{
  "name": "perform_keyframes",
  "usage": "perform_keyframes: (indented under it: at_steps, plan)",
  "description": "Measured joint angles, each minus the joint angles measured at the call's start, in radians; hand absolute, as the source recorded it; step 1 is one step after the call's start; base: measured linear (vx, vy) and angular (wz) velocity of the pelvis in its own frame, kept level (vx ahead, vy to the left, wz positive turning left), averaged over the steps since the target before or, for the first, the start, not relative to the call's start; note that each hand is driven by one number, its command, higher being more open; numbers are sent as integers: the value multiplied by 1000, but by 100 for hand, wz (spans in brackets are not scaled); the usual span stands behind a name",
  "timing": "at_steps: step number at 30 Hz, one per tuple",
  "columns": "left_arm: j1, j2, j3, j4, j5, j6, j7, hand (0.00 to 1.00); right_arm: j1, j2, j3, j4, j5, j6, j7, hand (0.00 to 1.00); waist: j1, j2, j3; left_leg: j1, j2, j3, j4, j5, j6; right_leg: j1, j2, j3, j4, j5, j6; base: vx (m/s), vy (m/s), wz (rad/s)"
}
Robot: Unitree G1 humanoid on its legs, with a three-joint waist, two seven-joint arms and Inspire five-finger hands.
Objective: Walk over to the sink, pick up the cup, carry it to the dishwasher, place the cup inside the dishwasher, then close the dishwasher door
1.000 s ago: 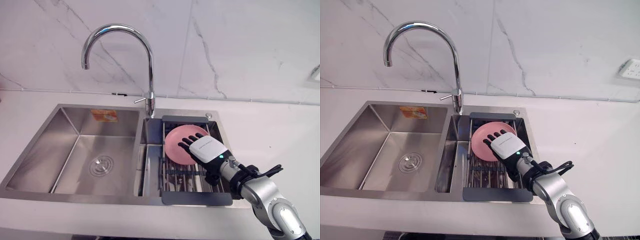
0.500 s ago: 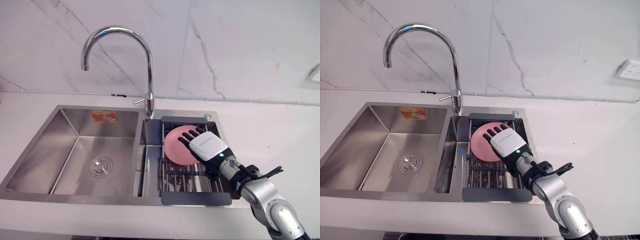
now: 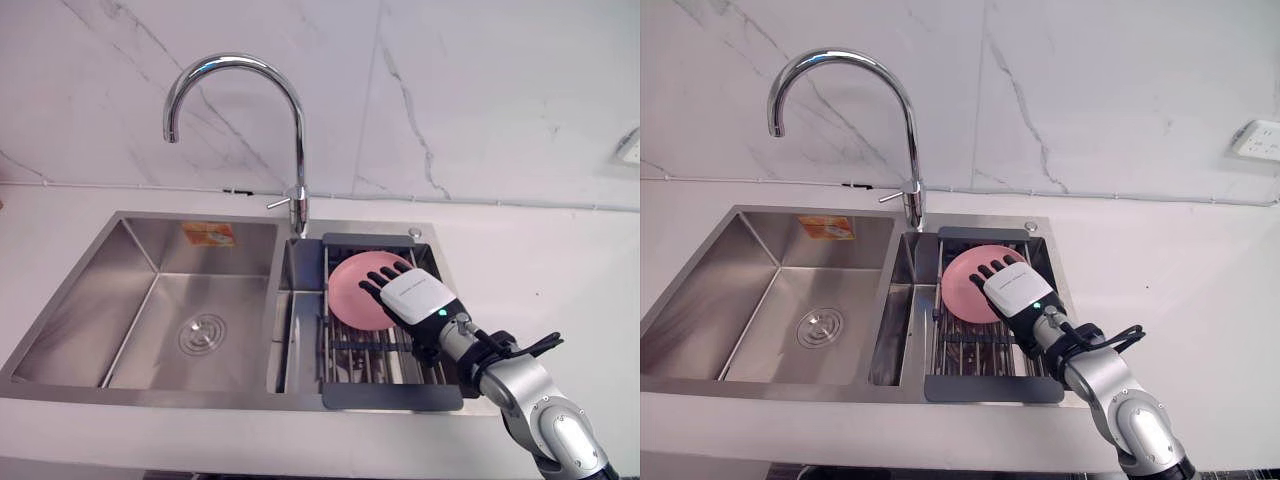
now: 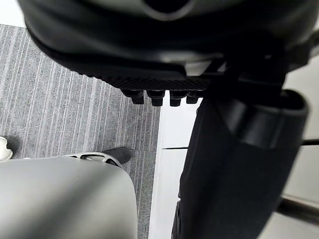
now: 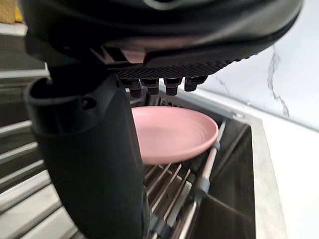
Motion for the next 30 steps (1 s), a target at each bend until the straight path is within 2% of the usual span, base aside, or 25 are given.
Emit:
perform_keyframes:
  at_steps: [12, 18, 19, 24, 30]
  plan:
    - [-4, -2, 1, 31, 0, -7, 17, 100, 0, 6, 20, 66, -39, 5, -7, 100, 3, 2, -22, 4, 0, -8, 1, 0, 0, 14, 2, -5, -13, 5, 1, -8, 2, 1]
    - [-3, -3, 7, 31, 0, -9, 18, 100, 0, 7, 20, 66, -40, 5, -68, 100, 4, 2, -22, 4, 0, -9, -2, 0, 0, 16, 2, -5, -13, 5, 1, -31, 8, 0]
    - [-3, -3, 7, 31, 0, -10, 19, 100, 0, 7, 20, 66, -40, 4, -75, 0, 4, 2, -22, 4, 0, -9, -2, 0, 0, 16, 2, -5, -13, 5, 1, 0, 0, 0]
    - [-1, -7, 8, 30, 1, -27, 39, 100, -1, 22, 19, 66, -42, -7, -138, 0, 4, 2, -22, 4, 0, -9, -1, 0, 0, 16, 3, -5, -13, 5, 1, 0, 0, 0]
    - [0, -14, 24, 30, 1, -27, 38, 100, -2, 27, 19, 66, -47, -31, -164, 0, 6, 2, -22, 4, 0, -9, 0, 0, 0, 16, 3, -4, -13, 5, 1, 0, 0, 0]
